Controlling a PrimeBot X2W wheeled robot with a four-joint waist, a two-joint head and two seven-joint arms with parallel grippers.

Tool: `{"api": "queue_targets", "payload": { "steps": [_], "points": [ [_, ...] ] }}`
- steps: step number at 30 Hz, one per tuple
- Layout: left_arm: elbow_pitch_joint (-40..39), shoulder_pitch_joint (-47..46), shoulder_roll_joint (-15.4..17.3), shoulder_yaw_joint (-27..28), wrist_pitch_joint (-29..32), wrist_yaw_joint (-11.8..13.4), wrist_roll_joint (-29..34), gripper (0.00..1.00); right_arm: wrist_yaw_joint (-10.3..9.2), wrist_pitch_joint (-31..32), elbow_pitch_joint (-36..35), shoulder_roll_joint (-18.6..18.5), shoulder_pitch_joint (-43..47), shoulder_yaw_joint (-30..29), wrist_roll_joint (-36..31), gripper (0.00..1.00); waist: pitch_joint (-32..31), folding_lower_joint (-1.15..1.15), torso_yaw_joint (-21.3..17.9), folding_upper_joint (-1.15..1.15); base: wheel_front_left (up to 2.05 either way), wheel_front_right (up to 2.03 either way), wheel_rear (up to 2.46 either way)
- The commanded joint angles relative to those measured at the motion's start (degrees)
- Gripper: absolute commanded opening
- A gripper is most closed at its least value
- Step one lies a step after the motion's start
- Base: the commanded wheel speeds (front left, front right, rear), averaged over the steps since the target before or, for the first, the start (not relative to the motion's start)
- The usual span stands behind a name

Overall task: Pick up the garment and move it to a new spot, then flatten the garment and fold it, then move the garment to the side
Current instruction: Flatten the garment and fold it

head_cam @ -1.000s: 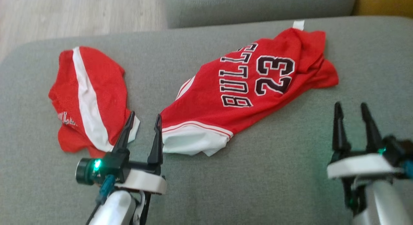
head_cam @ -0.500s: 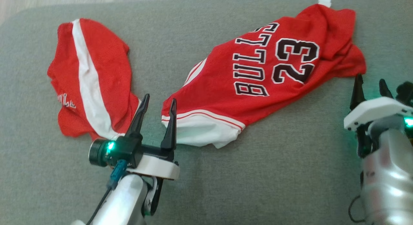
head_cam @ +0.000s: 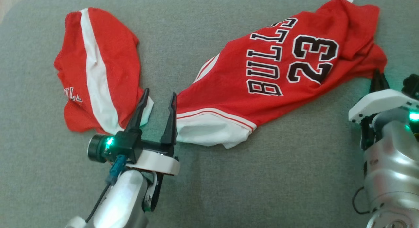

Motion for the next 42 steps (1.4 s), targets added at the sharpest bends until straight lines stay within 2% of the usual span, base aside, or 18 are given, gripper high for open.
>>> {"api": "queue_targets", "payload": {
  "steps": [1, 7, 15, 23, 24, 25, 28, 33, 36, 42],
  "points": [
    [-1.1, -0.9, 0.1, 2.5, -0.5, -0.2, 0.8, 1.0, -0.04, -1.7, -0.5, -0.2, -1.1, 0.8, -0.9, 0.0, -1.0, 0.0, -0.9, 0.0, 0.0, 0.0, 0.0],
    [-0.4, 0.2, -0.1, 3.3, -0.5, -0.7, 1.1, 1.0, -0.04, -3.9, -0.1, -0.2, 0.9, 0.6, -0.7, 0.0, -3.8, 0.0, -3.3, 0.0, 0.0, 0.0, 0.0],
    [0.3, 2.3, -0.7, 4.0, -0.5, -1.0, 1.4, 1.0, -0.04, -4.5, -4.9, -0.2, 6.9, 0.8, 1.1, 0.0, -8.6, 0.0, -7.0, 0.0, 0.0, 0.0, 0.0],
    [1.0, 5.3, -1.1, 4.6, -0.5, -1.1, 1.2, 1.0, -0.04, 1.0, -12.5, -0.2, 16.2, -1.0, 5.4, 0.0, -12.8, 0.0, -9.1, 0.0, 0.0, 0.0, 0.0],
    [1.0, 5.5, -1.2, 4.6, -0.5, -1.2, 1.2, 1.0, -0.04, 1.1, -13.6, -0.2, 17.1, -0.8, 6.2, 0.38, -13.1, 0.0, -9.2, 0.0, 0.0, 0.0, 0.0],
    [1.0, 5.7, -1.2, 4.7, -0.5, -1.2, 1.2, 1.0, -0.04, 1.1, -14.4, -0.2, 17.7, -0.1, 7.5, 1.0, -13.3, 0.0, -9.3, 0.0, 0.0, 0.0, 0.0],
    [0.9, 6.3, -1.3, 5.1, -0.5, -1.2, 1.1, 1.0, -0.04, -0.9, -18.6, -0.2, 19.7, 5.0, 10.1, 1.0, -13.4, 0.0, -9.7, 0.0, 0.0, 0.0, 0.0],
    [0.9, 6.8, -1.3, 5.5, -0.5, -1.6, 1.4, 1.0, -0.04, -4.1, -31.4, -0.2, 26.2, 21.9, 17.2, 1.0, -13.4, 0.0, -10.4, 0.0, 0.0, 0.0, 0.0],
    [1.0, 7.0, -1.3, 5.9, -0.5, -1.8, 1.7, 1.0, -0.04, -4.5, -39.9, -0.2, 32.2, 29.3, 21.7, 1.0, -13.2, 0.0, -10.9, 0.0, 0.0, 0.0, 0.0],
    [1.5, 5.8, -1.0, 5.8, -0.5, -3.1, 2.0, 1.0, -0.04, -4.7, -50.1, -0.2, 39.3, 34.7, 23.4, 1.0, -12.3, 0.0, -12.0, 0.0, 0.0, 0.0, 0.0]
  ]
}}
